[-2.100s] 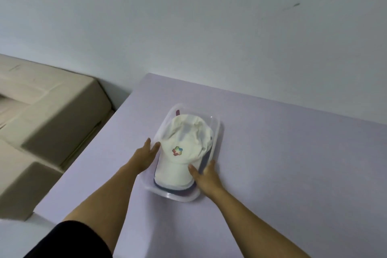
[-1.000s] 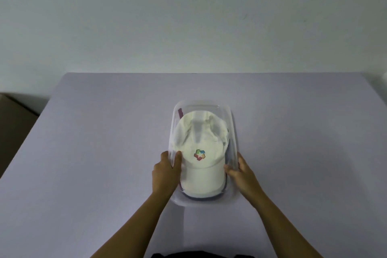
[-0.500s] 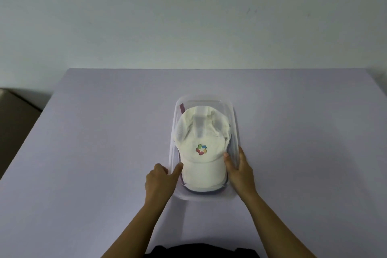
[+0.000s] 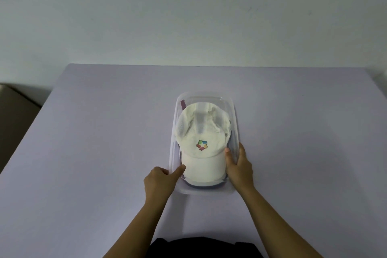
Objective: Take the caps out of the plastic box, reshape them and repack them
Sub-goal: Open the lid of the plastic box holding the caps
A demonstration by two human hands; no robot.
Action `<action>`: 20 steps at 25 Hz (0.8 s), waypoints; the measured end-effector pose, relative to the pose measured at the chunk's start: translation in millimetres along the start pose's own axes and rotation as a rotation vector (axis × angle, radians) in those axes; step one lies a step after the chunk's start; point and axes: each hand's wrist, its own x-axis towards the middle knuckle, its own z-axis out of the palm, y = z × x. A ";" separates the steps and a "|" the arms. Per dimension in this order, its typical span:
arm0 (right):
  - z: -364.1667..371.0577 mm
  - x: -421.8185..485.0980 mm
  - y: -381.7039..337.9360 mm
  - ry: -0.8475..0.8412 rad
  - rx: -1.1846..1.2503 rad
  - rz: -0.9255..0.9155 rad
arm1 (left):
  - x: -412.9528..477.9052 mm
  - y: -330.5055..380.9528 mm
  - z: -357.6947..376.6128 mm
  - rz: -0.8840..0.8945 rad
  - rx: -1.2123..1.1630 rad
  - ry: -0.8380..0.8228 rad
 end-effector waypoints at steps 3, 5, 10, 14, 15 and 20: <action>1.4 0.8 1.3 0.003 -0.002 0.001 | 0.8 -0.8 -4.6 -0.014 -0.032 -0.048; 1.6 1.2 2.2 0.002 -0.002 0.002 | 1.0 -0.1 -6.0 -0.044 -0.074 -0.070; 1.9 2.2 3.1 0.000 -0.002 0.000 | 2.6 0.1 -6.0 -0.094 -0.108 -0.115; 0.9 2.2 1.0 -0.002 0.011 -0.004 | 1.5 2.5 -10.7 -0.066 -0.126 -0.140; -0.1 2.0 0.8 -0.004 0.023 -0.003 | 0.0 3.9 -12.5 -0.035 -0.119 -0.135; -1.7 0.7 1.6 -0.019 0.021 -0.004 | -5.6 6.4 -17.9 0.056 -0.021 -0.080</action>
